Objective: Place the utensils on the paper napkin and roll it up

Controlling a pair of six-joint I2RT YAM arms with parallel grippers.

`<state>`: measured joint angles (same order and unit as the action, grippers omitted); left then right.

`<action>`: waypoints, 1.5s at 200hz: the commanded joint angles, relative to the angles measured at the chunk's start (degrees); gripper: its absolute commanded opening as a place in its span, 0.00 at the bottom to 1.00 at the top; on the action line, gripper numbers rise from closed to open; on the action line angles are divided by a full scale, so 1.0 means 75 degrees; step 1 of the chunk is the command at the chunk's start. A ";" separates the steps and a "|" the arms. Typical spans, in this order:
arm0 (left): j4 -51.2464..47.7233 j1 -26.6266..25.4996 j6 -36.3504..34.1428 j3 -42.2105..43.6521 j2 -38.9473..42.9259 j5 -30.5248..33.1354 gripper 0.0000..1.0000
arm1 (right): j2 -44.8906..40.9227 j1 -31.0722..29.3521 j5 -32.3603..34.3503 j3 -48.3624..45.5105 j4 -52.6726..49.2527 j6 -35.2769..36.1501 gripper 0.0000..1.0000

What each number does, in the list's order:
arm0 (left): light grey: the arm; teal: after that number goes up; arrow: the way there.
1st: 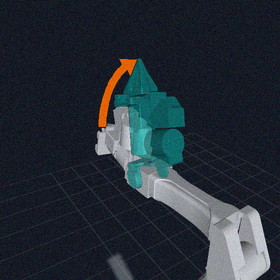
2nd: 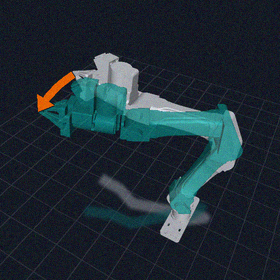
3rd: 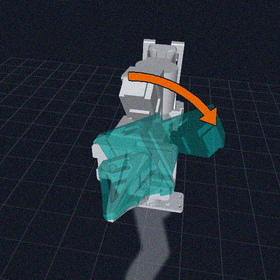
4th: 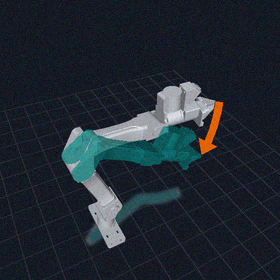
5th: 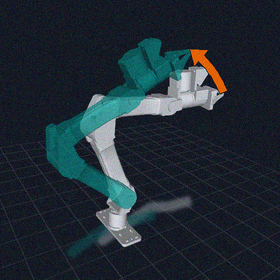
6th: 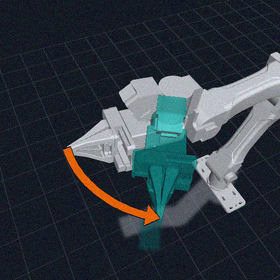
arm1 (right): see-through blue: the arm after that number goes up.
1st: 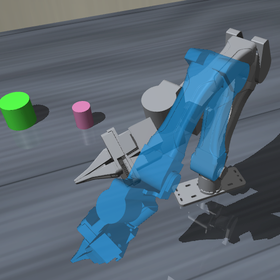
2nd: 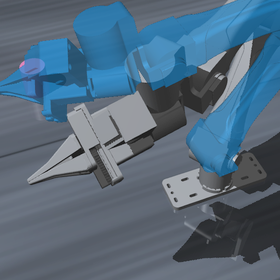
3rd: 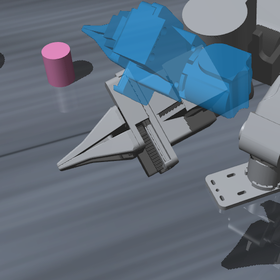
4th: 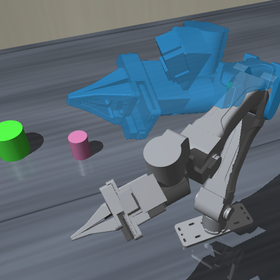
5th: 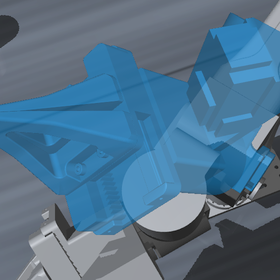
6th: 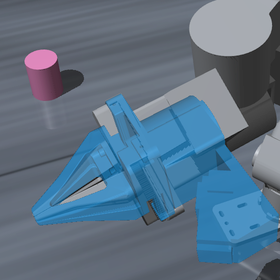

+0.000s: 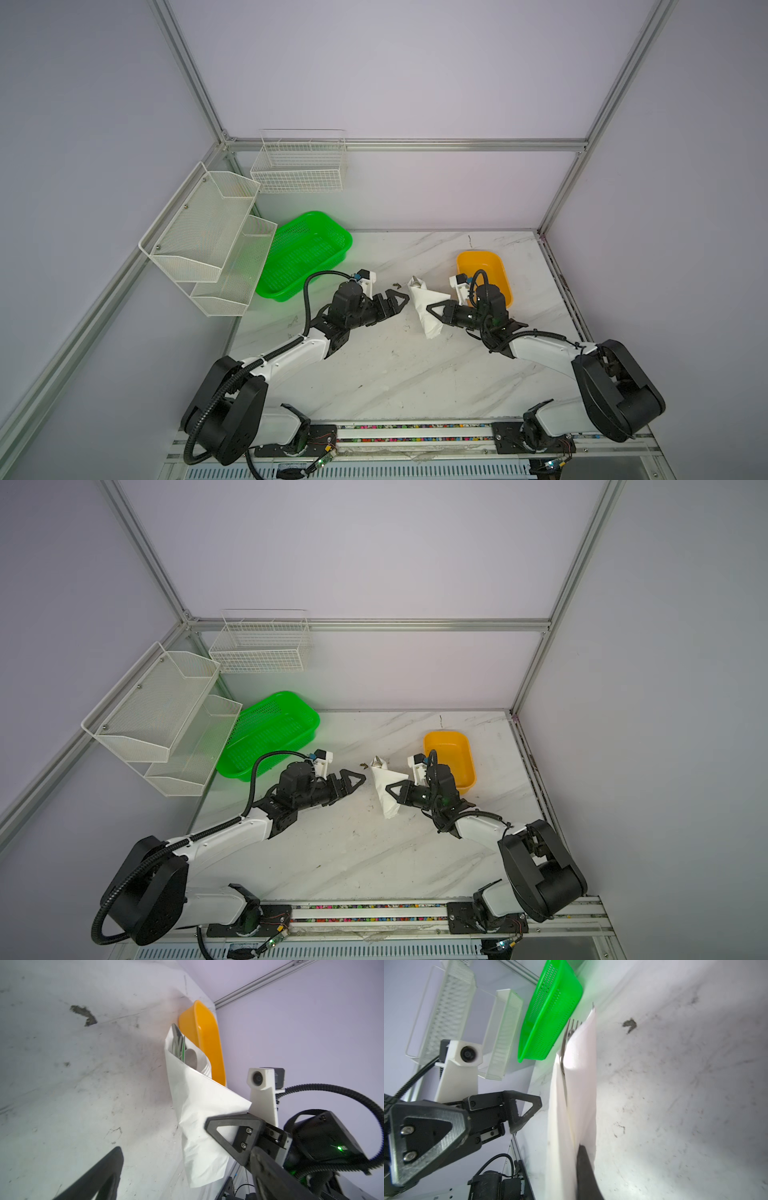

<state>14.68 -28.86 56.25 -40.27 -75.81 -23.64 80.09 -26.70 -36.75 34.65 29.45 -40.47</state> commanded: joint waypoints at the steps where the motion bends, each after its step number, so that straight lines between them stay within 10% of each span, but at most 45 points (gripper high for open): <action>1: 0.1666 0.0206 0.0422 0.0238 0.0139 -0.1241 0.95 | -0.0500 -0.0038 -0.0523 0.0559 0.0157 -0.0303 0.06; 85: 0.5015 0.0227 0.2523 -0.0251 -0.0938 -0.2355 0.93 | -0.0790 -0.0038 -0.1213 0.1239 0.0675 -0.1134 0.06; 300: 0.5261 -0.0148 0.2753 -0.1416 -0.1411 -0.2262 0.74 | -0.0624 -0.0042 -0.1779 0.1087 0.2483 -0.2432 0.06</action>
<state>50.76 -29.45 76.86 -45.23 -85.97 -40.21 75.70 -26.74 -48.71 42.30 42.81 -57.39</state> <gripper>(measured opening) 0.773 0.066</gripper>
